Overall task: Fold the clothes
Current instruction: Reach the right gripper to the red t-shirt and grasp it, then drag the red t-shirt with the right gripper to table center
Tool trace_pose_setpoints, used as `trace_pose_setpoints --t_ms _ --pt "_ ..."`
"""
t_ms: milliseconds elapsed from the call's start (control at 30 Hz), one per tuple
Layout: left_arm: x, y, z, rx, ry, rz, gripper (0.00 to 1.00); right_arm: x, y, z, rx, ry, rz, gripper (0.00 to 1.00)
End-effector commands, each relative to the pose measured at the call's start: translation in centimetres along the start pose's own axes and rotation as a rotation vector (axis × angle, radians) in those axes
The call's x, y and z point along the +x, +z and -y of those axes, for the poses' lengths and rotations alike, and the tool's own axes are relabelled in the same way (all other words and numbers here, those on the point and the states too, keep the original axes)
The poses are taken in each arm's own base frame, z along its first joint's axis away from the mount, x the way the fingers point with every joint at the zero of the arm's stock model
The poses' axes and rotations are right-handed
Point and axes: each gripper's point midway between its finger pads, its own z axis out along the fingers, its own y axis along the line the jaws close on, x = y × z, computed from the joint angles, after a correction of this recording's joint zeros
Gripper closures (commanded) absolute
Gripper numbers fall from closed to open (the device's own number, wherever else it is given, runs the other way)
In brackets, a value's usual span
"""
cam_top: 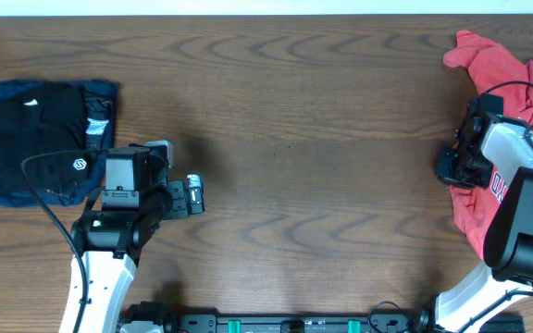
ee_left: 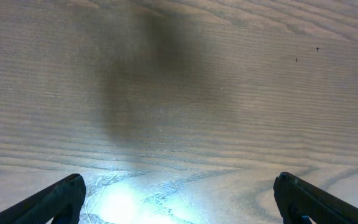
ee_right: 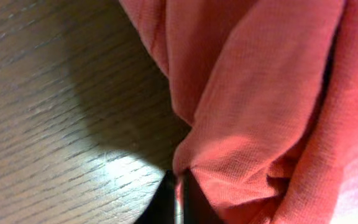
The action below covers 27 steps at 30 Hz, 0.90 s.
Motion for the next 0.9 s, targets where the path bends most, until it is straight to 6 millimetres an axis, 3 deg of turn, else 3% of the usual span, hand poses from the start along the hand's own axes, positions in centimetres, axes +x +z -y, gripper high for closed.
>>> trace_pose_setpoints --t_ms 0,167,367,533,767,867 --pt "-0.6 -0.4 0.2 0.004 -0.008 0.015 0.02 0.3 0.1 0.3 0.014 0.006 -0.007 0.99" --pt "-0.6 -0.4 0.2 0.004 -0.008 0.016 0.02 0.5 0.1 0.2 0.012 0.004 -0.017 0.99" --pt "-0.6 -0.4 0.2 0.003 -0.008 0.016 0.02 1.0 -0.3 -1.4 -0.029 -0.063 -0.029 0.99" --pt "-0.6 -0.4 0.2 0.003 -0.008 0.016 0.02 0.4 -2.7 -2.9 -0.057 -0.094 0.048 0.99" --pt "-0.6 -0.4 0.1 0.003 -0.008 0.016 0.02 -0.8 -5.1 -0.9 0.022 0.008 0.146 0.99" --pt "-0.6 -0.4 0.1 0.003 -0.008 0.016 0.02 -0.2 -4.8 -0.8 0.027 0.004 0.122 0.73"
